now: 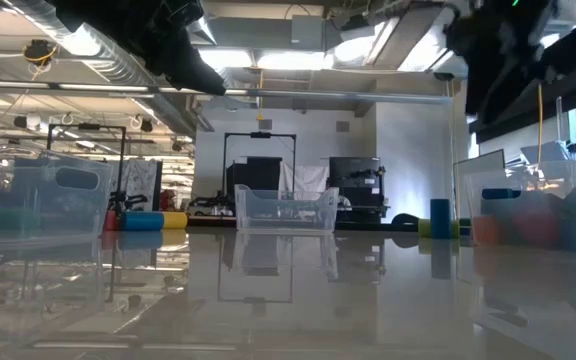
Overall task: Sort blocks by size
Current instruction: Put the blue cylindrical block into the top transparent bin
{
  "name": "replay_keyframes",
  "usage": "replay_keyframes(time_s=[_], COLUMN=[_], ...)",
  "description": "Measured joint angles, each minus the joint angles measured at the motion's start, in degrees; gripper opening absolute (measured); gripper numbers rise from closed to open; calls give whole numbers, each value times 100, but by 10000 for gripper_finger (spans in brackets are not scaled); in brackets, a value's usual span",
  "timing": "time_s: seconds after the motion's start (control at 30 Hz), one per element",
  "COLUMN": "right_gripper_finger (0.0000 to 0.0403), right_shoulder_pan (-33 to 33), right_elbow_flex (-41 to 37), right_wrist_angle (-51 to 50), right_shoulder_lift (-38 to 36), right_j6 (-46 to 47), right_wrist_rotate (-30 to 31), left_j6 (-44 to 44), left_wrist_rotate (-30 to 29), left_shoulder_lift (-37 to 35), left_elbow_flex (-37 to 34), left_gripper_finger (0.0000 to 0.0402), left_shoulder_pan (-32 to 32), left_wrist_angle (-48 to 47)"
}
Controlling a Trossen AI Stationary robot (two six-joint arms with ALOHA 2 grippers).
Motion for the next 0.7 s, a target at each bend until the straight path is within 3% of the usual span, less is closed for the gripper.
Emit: replay_keyframes(time_s=[0.4,0.7], right_gripper_finger=[227,227], right_shoulder_pan=[-1498,-1889], right_elbow_flex=[-672,-737], right_wrist_angle=[810,1274], right_shoulder_lift=[403,597], right_j6=[-1309,-1736], right_wrist_rotate=[-249,-198], left_j6=[-7,-86], left_wrist_rotate=[0,4], left_shoulder_lift=[0,0], left_elbow_flex=[-2,-2], left_gripper_finger=[155,155], left_shoulder_pan=[0,1], left_wrist_angle=[-17,23])
